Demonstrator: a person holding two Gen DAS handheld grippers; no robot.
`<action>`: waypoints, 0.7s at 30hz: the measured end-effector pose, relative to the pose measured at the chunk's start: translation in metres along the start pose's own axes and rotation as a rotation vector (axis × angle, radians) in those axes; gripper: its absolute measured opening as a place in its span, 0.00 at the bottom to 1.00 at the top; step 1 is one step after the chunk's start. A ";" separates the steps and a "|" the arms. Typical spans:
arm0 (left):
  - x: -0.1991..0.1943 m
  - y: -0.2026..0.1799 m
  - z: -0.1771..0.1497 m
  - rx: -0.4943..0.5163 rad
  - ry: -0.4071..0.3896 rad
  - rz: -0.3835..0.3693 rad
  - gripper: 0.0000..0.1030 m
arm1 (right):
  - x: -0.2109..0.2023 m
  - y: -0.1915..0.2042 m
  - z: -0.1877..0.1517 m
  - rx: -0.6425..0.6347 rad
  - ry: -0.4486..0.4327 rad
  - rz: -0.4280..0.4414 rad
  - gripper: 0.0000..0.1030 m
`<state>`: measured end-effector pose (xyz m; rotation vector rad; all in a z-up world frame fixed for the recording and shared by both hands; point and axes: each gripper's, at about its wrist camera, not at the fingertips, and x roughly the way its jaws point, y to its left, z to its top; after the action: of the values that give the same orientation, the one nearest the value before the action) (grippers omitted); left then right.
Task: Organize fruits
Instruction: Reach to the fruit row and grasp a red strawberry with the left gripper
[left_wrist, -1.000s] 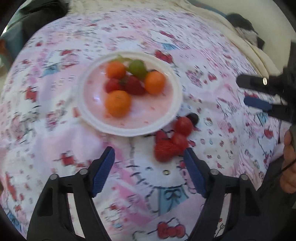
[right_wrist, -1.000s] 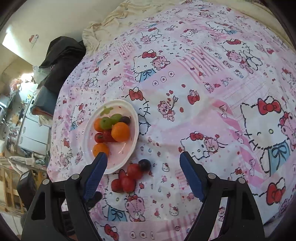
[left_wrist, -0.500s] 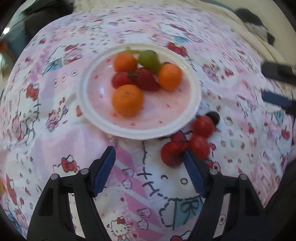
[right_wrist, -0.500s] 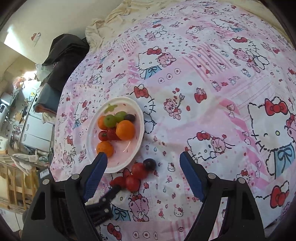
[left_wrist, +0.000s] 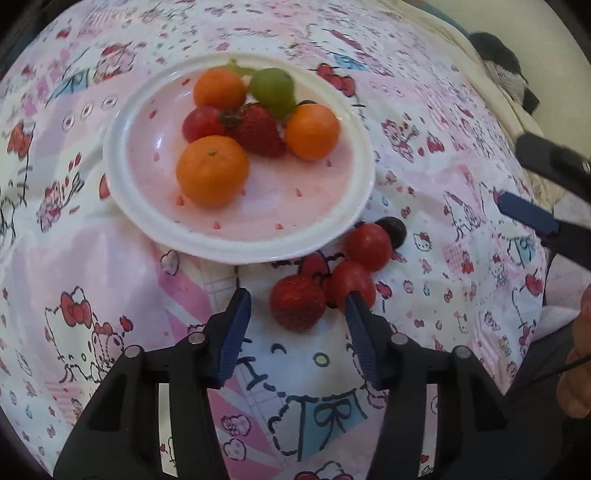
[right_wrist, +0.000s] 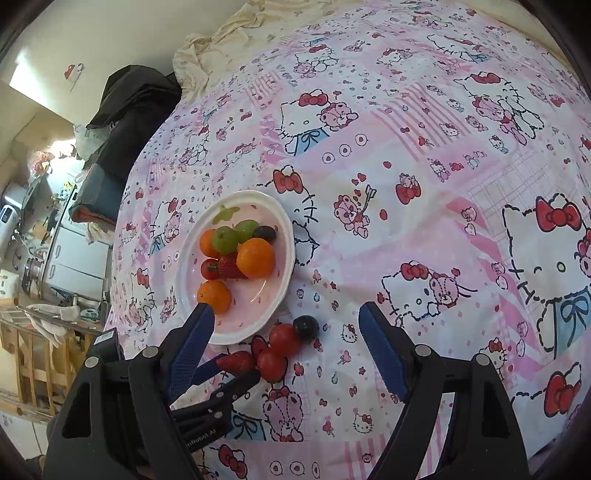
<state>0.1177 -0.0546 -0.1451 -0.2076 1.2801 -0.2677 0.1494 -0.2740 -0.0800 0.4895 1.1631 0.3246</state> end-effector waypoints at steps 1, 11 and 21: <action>0.000 0.002 0.000 -0.016 0.003 -0.010 0.48 | 0.000 0.001 0.000 -0.004 -0.001 -0.004 0.81; -0.007 0.008 -0.001 -0.061 -0.034 0.008 0.48 | -0.002 0.000 0.000 0.001 -0.008 -0.009 0.81; 0.006 -0.001 0.002 -0.026 0.003 0.031 0.36 | -0.001 0.000 0.000 -0.007 -0.005 -0.017 0.81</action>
<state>0.1213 -0.0572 -0.1497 -0.2098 1.2888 -0.2246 0.1490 -0.2748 -0.0795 0.4741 1.1604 0.3125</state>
